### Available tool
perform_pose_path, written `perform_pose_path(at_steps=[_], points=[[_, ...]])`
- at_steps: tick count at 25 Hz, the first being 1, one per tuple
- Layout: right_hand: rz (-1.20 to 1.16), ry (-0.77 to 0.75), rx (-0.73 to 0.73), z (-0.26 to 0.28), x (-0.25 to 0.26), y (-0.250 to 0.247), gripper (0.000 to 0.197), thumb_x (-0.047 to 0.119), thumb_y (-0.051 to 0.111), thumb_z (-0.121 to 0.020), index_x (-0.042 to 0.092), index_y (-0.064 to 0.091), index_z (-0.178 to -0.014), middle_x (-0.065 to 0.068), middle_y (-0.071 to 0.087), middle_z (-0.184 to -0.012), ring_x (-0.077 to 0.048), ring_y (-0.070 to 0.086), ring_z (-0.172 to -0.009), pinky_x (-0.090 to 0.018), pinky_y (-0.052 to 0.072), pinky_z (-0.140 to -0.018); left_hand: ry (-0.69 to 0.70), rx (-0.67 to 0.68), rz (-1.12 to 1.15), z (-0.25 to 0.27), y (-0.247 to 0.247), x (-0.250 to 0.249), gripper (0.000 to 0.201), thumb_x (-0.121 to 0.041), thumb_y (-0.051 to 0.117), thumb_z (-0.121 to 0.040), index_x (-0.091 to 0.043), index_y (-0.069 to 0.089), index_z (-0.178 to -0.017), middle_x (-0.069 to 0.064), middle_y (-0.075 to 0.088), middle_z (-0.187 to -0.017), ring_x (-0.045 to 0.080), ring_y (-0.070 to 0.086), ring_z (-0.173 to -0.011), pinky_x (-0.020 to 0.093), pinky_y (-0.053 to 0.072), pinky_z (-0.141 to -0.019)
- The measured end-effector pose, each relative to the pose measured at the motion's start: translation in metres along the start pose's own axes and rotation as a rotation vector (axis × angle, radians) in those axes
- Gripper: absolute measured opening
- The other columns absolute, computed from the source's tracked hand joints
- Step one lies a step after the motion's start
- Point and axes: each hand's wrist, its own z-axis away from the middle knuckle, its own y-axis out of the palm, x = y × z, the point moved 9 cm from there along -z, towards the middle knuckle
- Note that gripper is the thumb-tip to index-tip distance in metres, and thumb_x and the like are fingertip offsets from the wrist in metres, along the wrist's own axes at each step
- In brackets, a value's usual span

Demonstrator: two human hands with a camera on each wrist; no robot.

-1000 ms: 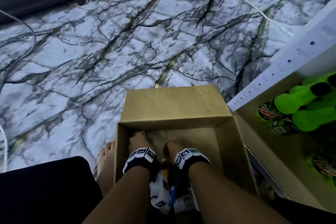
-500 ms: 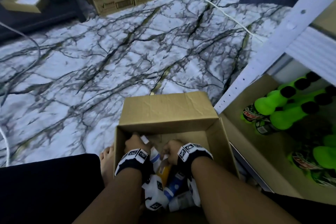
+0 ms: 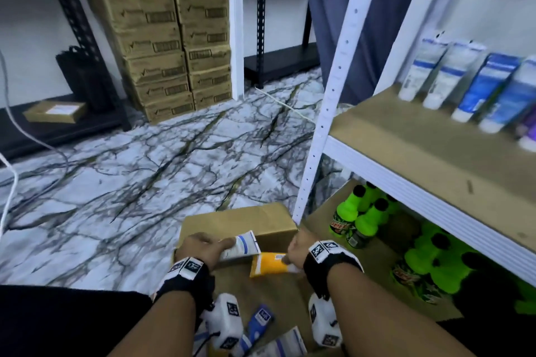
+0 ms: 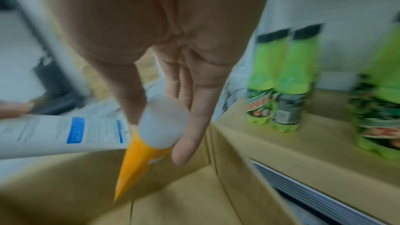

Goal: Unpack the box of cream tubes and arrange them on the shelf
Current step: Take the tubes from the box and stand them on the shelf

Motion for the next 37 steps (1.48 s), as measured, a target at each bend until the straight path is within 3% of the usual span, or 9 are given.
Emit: perform_pose_path(at_steps=[5, 10, 13, 16, 20, 24, 28, 34, 37], points=[[-0.510, -0.003, -0.149, 0.053, -0.017, -0.062, 0.015, 0.017, 0.070, -0.082, 0.008, 0.059, -0.085, -0.018, 0.062, -0.085, -0.025, 0.067, -0.059, -0.030, 0.057, -0.050, 0.155, 0.073, 0.286, 0.040, -0.009, -0.064, 0.045, -0.055, 0.087, -0.054, -0.016, 0.076, -0.075, 0.006, 0.074, -0.085, 0.023, 0.067, -0.082, 0.031, 0.053, -0.075], [-0.969, -0.117, -0.170, 0.109, -0.003, -0.108, 0.013, -0.008, 0.062, -0.086, 0.003, 0.059, -0.081, -0.019, 0.059, -0.087, -0.032, 0.061, -0.072, -0.044, 0.058, -0.060, 0.333, 0.237, 0.521, 0.098, -0.005, -0.130, 0.029, -0.021, 0.088, -0.065, -0.008, 0.073, -0.087, 0.009, 0.073, -0.076, 0.022, 0.060, -0.062, 0.024, 0.052, -0.049], [-1.045, -0.256, -0.210, 0.137, 0.005, -0.140, 0.013, -0.003, 0.063, -0.088, 0.008, 0.066, -0.095, -0.012, 0.063, -0.079, -0.022, 0.060, -0.065, -0.048, 0.057, -0.076, 0.411, 0.354, 0.590, 0.129, -0.001, -0.165, 0.028, -0.007, 0.081, -0.073, -0.003, 0.070, -0.098, 0.013, 0.073, -0.088, 0.027, 0.063, -0.071, 0.033, 0.058, -0.060], [-1.112, -0.365, -0.309, 0.156, 0.002, -0.175, 0.025, 0.000, 0.063, -0.089, 0.001, 0.064, -0.113, -0.009, 0.065, -0.081, -0.010, 0.061, -0.052, -0.027, 0.053, -0.056, 0.519, 0.382, 0.609, 0.154, 0.000, -0.202, 0.020, -0.007, 0.079, -0.075, -0.006, 0.070, -0.094, 0.014, 0.072, -0.089, 0.024, 0.067, -0.074, 0.037, 0.058, -0.069], [-1.186, -0.466, -0.445, 0.188, -0.014, -0.226, 0.029, -0.002, 0.063, -0.087, -0.006, 0.062, -0.116, -0.009, 0.068, -0.079, -0.010, 0.061, -0.053, -0.018, 0.047, -0.051, 0.671, 0.397, 0.629, 0.190, 0.010, -0.263, 0.025, -0.015, 0.082, -0.072, -0.005, 0.072, -0.094, 0.016, 0.074, -0.089, 0.027, 0.069, -0.079, 0.040, 0.058, -0.075], [-1.205, -0.503, -0.524, 0.216, -0.042, -0.271, 0.028, -0.001, 0.067, -0.085, -0.002, 0.063, -0.113, -0.014, 0.069, -0.091, -0.014, 0.066, -0.061, -0.022, 0.053, -0.058, 0.824, 0.427, 0.576, 0.231, 0.030, -0.320, 0.027, -0.015, 0.083, -0.070, -0.007, 0.072, -0.094, 0.011, 0.076, -0.088, 0.026, 0.071, -0.083, 0.038, 0.057, -0.078], [-1.182, -0.522, -0.644, 0.245, -0.083, -0.316, 0.045, 0.004, 0.078, -0.075, 0.001, 0.062, -0.117, -0.013, 0.072, -0.098, -0.024, 0.070, -0.077, -0.037, 0.059, -0.072, 0.911, 0.487, 0.483, 0.274, 0.065, -0.366, 0.026, -0.017, 0.083, -0.072, -0.008, 0.072, -0.094, 0.008, 0.075, -0.088, 0.018, 0.070, -0.077, 0.026, 0.052, -0.063], [-1.084, -0.406, -0.791, 0.285, -0.154, -0.357, 0.041, -0.003, 0.080, -0.071, 0.006, 0.063, -0.108, -0.012, 0.067, -0.103, -0.025, 0.071, -0.079, -0.035, 0.061, -0.064, 0.941, 0.554, 0.329, 0.314, 0.130, -0.412, 0.032, -0.014, 0.089, -0.062, -0.009, 0.069, -0.086, 0.012, 0.074, -0.088, 0.025, 0.071, -0.082, 0.043, 0.058, -0.082], [-0.984, -0.305, -0.857, 0.299, -0.199, -0.371, 0.035, -0.001, 0.082, -0.069, 0.015, 0.065, -0.094, -0.010, 0.067, -0.098, -0.026, 0.067, -0.087, -0.048, 0.058, -0.078, 0.960, 0.605, 0.216, 0.336, 0.172, -0.429, 0.035, -0.018, 0.093, -0.056, -0.013, 0.068, -0.081, 0.006, 0.074, -0.080, 0.022, 0.072, -0.080, 0.046, 0.059, -0.079]])
